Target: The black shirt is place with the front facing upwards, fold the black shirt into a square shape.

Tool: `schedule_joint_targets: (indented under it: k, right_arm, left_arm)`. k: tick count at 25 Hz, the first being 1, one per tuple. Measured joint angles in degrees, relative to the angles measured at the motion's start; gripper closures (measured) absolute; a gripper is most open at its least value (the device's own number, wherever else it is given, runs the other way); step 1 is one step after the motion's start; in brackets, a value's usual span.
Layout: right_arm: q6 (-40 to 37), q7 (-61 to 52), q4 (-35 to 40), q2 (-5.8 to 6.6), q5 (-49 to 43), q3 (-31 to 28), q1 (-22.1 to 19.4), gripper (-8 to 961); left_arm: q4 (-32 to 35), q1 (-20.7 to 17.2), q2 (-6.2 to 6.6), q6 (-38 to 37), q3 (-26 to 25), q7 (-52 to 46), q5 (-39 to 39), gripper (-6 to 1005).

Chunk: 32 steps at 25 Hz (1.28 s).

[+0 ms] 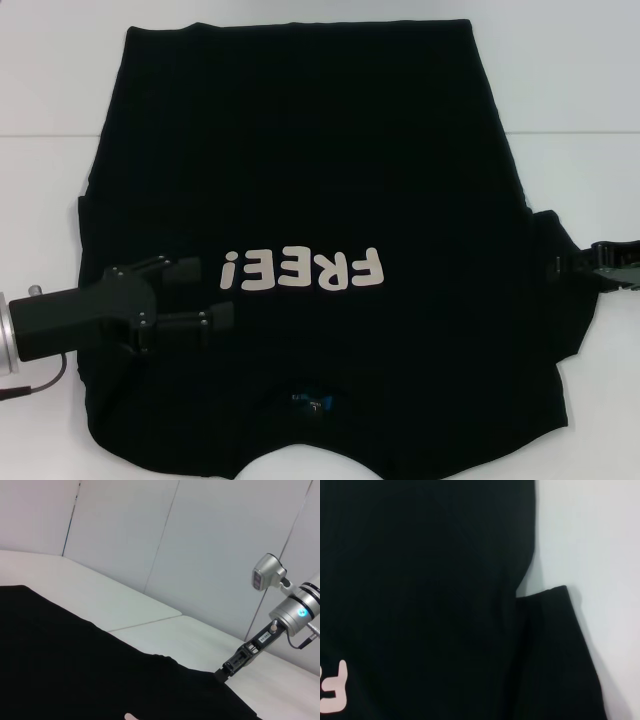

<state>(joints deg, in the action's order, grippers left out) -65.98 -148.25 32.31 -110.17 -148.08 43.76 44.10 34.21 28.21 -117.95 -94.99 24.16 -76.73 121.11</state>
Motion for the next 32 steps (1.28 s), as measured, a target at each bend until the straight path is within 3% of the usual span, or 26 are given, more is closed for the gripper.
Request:
schedule_joint_targets:
  k: [24,32]
  right_arm:
    - [0.46,1.35,-0.40,-1.14,0.04,1.30,1.70,13]
    - [0.64,1.12,-0.25,-1.03,-0.10,3.07,1.62,170]
  left_arm:
    - [-0.12,0.09,0.06,0.20,0.00,-0.74,0.00,50]
    - [-0.12,0.14,0.17,0.09,0.00,-0.80,0.00,51]
